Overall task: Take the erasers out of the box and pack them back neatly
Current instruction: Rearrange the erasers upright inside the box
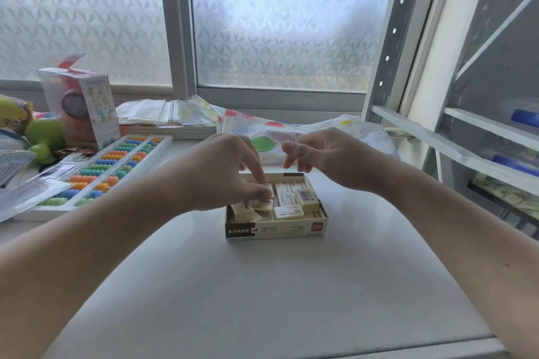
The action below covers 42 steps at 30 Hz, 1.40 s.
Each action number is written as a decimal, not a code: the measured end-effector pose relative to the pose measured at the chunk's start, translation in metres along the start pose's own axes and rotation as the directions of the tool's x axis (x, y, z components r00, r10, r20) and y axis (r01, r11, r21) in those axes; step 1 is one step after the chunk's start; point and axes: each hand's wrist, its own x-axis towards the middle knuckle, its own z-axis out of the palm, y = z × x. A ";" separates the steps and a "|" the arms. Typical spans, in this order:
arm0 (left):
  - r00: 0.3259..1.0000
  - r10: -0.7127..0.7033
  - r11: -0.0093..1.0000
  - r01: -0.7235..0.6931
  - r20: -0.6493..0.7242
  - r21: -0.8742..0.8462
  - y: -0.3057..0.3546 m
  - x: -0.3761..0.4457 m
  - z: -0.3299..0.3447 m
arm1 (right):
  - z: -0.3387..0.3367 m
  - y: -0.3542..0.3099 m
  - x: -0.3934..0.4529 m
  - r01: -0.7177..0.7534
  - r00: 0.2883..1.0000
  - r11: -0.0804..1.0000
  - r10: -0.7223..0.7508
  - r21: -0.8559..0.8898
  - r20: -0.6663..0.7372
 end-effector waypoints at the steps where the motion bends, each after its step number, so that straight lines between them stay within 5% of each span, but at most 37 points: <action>1: 1.000 -0.001 1.000 0.001 -0.004 0.006 0.000 0.000 0.000 | 0.000 0.000 0.000 -0.006 1.000 1.000 0.006 -0.008 0.004; 10: 0.992 -0.116 0.986 0.120 -0.044 0.115 0.005 0.001 -0.001 | -0.009 -0.007 -0.007 -0.053 0.995 0.979 0.070 -0.197 0.076; 15: 0.994 -0.067 0.968 0.087 -0.091 0.237 0.012 0.000 0.001 | -0.011 -0.008 -0.008 -0.104 0.988 0.971 0.125 -0.216 0.090; 25: 0.988 -0.123 0.983 0.135 -0.092 0.127 0.011 0.004 0.009 | -0.009 -0.008 -0.008 -0.112 0.988 0.969 0.133 -0.221 0.082; 30: 0.994 -0.111 0.991 0.112 -0.024 0.078 0.010 0.003 0.002 | -0.009 -0.008 -0.008 -0.117 0.987 0.969 0.138 -0.216 0.083; 36: 0.953 -0.087 0.991 0.054 0.289 0.119 0.011 -0.006 -0.010 | -0.009 -0.008 -0.009 -0.116 0.987 0.969 0.136 -0.216 0.081; 42: 0.977 -0.097 0.988 0.071 0.189 0.140 0.016 -0.003 0.000 | -0.008 -0.007 -0.007 -0.110 0.988 0.970 0.130 -0.216 0.080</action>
